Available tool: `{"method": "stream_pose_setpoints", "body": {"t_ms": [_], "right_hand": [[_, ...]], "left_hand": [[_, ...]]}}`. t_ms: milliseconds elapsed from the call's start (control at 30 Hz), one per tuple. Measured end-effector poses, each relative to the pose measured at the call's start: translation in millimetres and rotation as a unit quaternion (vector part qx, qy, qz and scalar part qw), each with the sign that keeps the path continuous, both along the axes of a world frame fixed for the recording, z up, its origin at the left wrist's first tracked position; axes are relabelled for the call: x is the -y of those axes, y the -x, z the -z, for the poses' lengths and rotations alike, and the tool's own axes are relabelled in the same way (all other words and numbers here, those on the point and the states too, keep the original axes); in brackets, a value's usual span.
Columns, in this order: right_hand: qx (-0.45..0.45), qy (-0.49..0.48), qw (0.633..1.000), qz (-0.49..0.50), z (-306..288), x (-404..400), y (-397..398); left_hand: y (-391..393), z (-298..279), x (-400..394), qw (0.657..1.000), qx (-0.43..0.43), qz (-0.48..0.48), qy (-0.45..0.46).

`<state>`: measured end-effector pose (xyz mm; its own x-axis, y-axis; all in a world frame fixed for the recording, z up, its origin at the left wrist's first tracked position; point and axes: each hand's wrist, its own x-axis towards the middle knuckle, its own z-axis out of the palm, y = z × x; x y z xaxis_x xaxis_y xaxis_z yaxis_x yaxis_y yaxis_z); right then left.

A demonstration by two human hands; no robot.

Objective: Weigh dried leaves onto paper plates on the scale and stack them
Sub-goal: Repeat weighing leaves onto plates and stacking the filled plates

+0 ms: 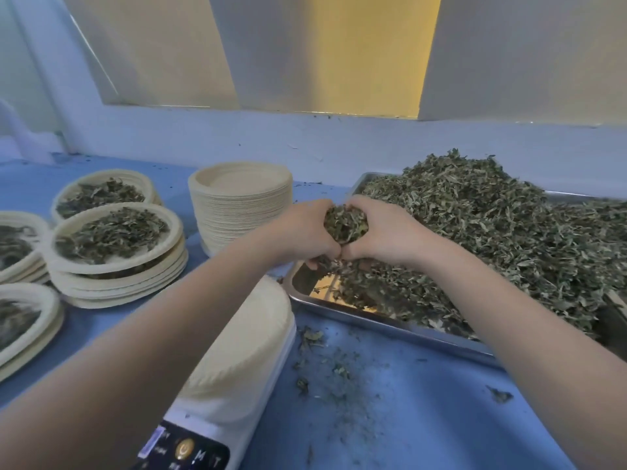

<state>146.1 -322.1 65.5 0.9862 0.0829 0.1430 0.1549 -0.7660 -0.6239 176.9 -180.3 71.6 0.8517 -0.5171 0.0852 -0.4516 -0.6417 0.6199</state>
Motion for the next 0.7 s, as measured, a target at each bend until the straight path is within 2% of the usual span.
{"method": "stream_pose_setpoints", "body": {"t_ms": [167,267,333,400,433,467,533,700], "right_hand": [[0.04,0.035,0.996,-0.066,-12,-63,8],[0.012,-0.023,0.993,-0.113,-3,-98,13],[-0.003,0.002,0.99,-0.144,5,-111,16],[-0.031,0.09,0.98,-0.172,8,-111,16],[-0.059,0.121,0.974,-0.181,7,-108,16],[-0.086,0.131,0.97,-0.184,4,-106,17],[-0.102,0.11,0.972,-0.184,0,-102,18],[0.004,0.029,0.99,-0.138,-2,-106,18]], "left_hand": [[21,-12,-67,0.998,-0.005,-0.047,0.029],[36,-6,-107,0.996,-0.035,-0.064,0.05],[43,0,-131,0.997,-0.038,-0.065,-0.003],[47,5,-151,0.993,-0.033,-0.052,-0.104],[50,6,-159,0.991,-0.04,-0.039,-0.123],[52,7,-164,0.992,-0.048,-0.029,-0.113],[56,9,-173,0.997,-0.048,-0.046,-0.032],[59,19,-173,0.98,0.014,-0.102,0.17]]}}
